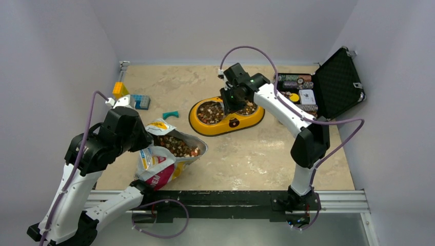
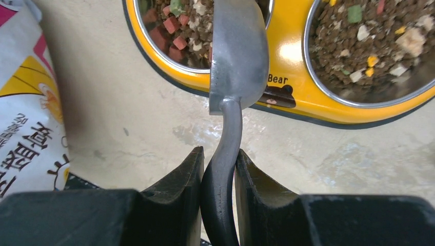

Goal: Serve the pet food

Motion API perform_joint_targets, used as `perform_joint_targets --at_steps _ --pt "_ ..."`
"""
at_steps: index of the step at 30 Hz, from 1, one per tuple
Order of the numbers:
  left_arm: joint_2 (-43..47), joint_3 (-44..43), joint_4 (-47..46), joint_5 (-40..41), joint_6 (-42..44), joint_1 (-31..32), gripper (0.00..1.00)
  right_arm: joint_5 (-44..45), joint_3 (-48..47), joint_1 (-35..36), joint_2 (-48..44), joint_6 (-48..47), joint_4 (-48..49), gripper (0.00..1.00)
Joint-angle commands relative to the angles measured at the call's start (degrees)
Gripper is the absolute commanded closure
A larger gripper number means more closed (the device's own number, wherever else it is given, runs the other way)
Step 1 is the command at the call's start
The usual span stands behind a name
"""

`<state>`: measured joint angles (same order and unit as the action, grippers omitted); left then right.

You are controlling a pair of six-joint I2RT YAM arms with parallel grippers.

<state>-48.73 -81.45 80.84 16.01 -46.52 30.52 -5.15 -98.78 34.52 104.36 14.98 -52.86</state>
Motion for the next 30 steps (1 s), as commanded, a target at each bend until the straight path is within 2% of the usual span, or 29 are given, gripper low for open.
perform_joint_targets --at_steps 1,6,12,17,26,30 --pt "1.02 -1.9 -0.44 0.96 0.01 -0.19 1.0 12.64 -8.38 3.77 2.15 -3.84 -5.58 1.0" --pt "2.23 0.41 -1.48 0.36 -1.28 -0.18 1.0 19.72 -14.21 6.29 4.83 -5.3 -9.41 1.0" --pt "1.23 -1.15 -1.35 0.17 -0.37 -0.16 1.0 23.66 -17.14 8.96 4.56 -6.62 -10.96 1.0" --pt "1.78 0.76 -2.78 -0.68 -1.2 -0.18 1.0 25.97 -17.89 10.66 3.62 -7.14 -12.2 1.0" --pt "0.29 0.27 -3.61 -1.49 -0.65 -0.13 1.0 27.2 -17.21 11.04 0.43 -7.73 -12.84 1.0" --pt "-1.12 1.16 -5.31 -4.49 -0.69 -0.19 1.0 25.24 -16.65 10.51 -3.07 -5.15 -13.44 1.0"
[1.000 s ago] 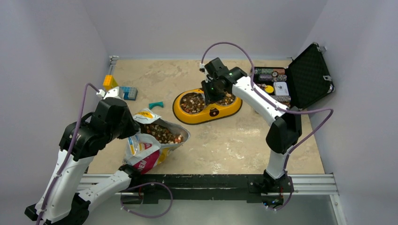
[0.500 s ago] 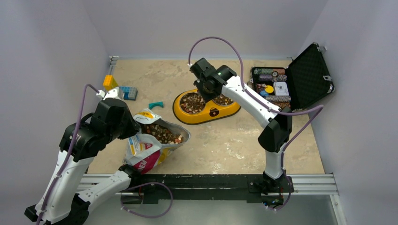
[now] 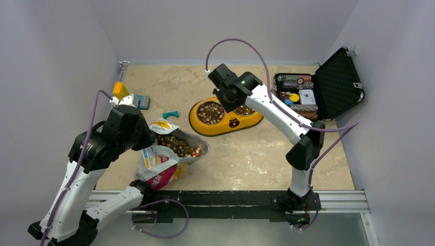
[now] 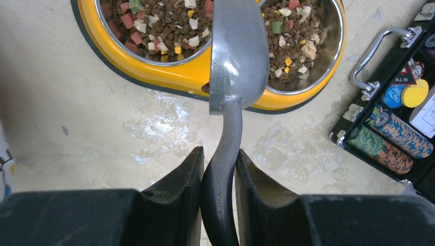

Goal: Serve the pet food

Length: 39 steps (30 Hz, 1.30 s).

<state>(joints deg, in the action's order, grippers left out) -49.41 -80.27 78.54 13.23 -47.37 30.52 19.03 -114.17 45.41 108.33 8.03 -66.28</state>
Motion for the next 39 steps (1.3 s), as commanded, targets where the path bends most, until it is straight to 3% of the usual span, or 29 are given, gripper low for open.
perform_joint_targets --at_steps 1,7,10,14,19,23,31,39 --pt "-1.07 0.09 -3.67 -3.21 0.59 -0.13 1.0 -0.6 -0.72 -0.78 -8.42 2.4 0.16 1.0" --pt "-4.41 1.73 -7.2 -10.79 1.79 -0.11 1.0 -13.63 9.63 -5.0 -20.78 5.49 4.46 1.0" --pt "-6.37 2.74 -9.47 -16.29 2.78 -0.16 1.0 -24.88 17.55 -6.85 -28.69 4.73 7.74 1.0" --pt "-8.77 4.36 -12.12 -22.55 3.03 -0.11 1.0 -42.56 27.01 -5.74 -37.56 2.6 9.6 1.0" --pt "-10.38 5.47 -14.77 -27.35 2.73 -0.05 1.0 -48.99 35.25 -1.45 -45.81 5.81 12.18 1.0" --pt "-11.36 5.16 -15.57 -29.7 2.77 -0.03 1.0 -49.76 38.93 1.69 -46.73 9.29 16.35 1.0" --pt "-10.51 4.08 -15.02 -29.54 2.47 -0.08 1.0 -41.06 34.59 4.95 -45.13 8.88 13.22 1.0" --pt "-8.25 7.25 -22.59 -37.44 0.43 -0.05 1.0 -31.76 23.52 8.58 -26.73 12.72 4.4 1.0"
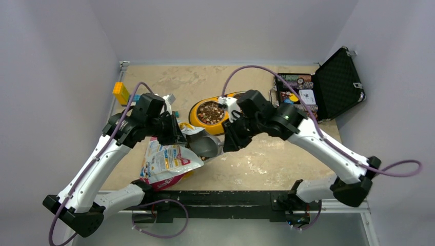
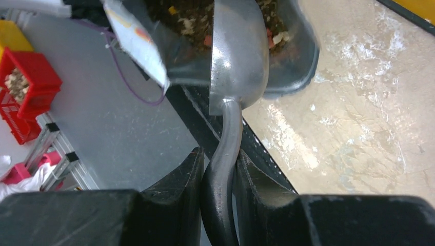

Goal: Serve the pet food

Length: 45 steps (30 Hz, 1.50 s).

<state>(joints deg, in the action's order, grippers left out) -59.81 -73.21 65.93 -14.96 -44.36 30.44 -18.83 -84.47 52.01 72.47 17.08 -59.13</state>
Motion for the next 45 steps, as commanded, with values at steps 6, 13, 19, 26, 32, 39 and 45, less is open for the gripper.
perform_joint_targets --at_steps 6,13,19,26,32,39,45 --pt "4.65 5.23 -15.85 -13.64 -8.55 0.06 1.0 18.03 -17.66 3.64 22.1 5.94 -12.25 1.0" --pt "5.19 5.79 -20.12 -14.29 -12.26 0.1 1.0 19.79 -16.52 5.47 27.67 4.84 -10.63 1.0" --pt "5.81 6.28 -21.95 -14.49 -14.64 0.17 1.0 -3.24 -26.1 9.24 39.59 7.98 3.49 1.0" --pt "6.7 5.66 -21.62 -13.18 -15.05 0.17 1.0 -21.38 -29.38 8.64 42.59 12.08 15.37 1.0" --pt "8.97 5.45 -19.64 -11.48 -14.82 0.21 1.0 -33.32 -7.95 5.43 29.55 19.23 41.44 1.0" --pt "12.04 1.83 -13.31 -4.91 -11.47 0.18 1.0 -42.16 8.53 -0.62 19.37 27.0 57.78 1.0" --pt "14.55 -0.64 -7.41 3.83 -8.07 0.13 1.0 -42.57 21.15 -5.69 10.51 28.56 61.73 1.0"
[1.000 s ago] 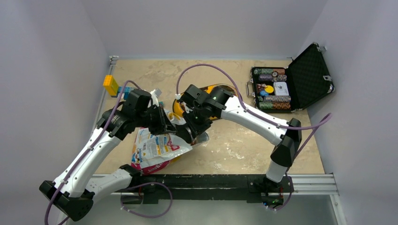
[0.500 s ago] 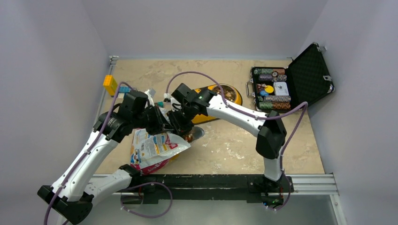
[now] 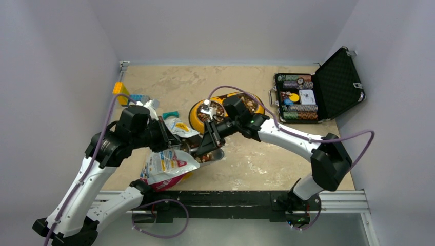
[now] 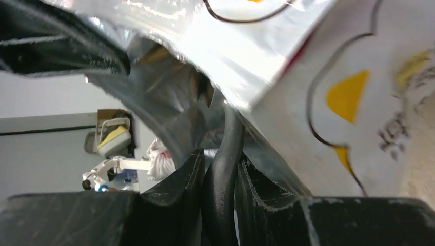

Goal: Serve the pet food

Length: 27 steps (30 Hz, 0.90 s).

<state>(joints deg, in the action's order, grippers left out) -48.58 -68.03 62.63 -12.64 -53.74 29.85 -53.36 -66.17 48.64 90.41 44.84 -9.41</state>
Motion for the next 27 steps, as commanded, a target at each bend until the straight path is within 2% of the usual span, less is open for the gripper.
perform_joint_targets --at_steps 1,7,14,21,27 --pt "3.84 -5.94 -3.32 2.7 1.53 0.74 1.0 -7.84 3.94 -2.82 -8.66 -0.17 10.57 1.0" --pt "7.33 -5.26 -1.01 7.59 1.78 0.74 1.0 -6.78 12.46 -5.69 -15.22 -1.17 7.41 1.0" --pt "10.91 -2.73 -0.31 7.9 1.67 0.71 1.0 -6.11 19.1 -8.09 -19.73 0.52 8.65 1.0" --pt "11.63 -2.27 0.82 8.78 1.7 0.7 1.0 -5.87 19.51 -9.93 -23.32 2.03 6.83 1.0" --pt "10.67 -1.62 -1.28 7.61 1.74 0.67 1.0 -5.0 17.99 -11.23 -27.54 -0.74 -1.63 1.0"
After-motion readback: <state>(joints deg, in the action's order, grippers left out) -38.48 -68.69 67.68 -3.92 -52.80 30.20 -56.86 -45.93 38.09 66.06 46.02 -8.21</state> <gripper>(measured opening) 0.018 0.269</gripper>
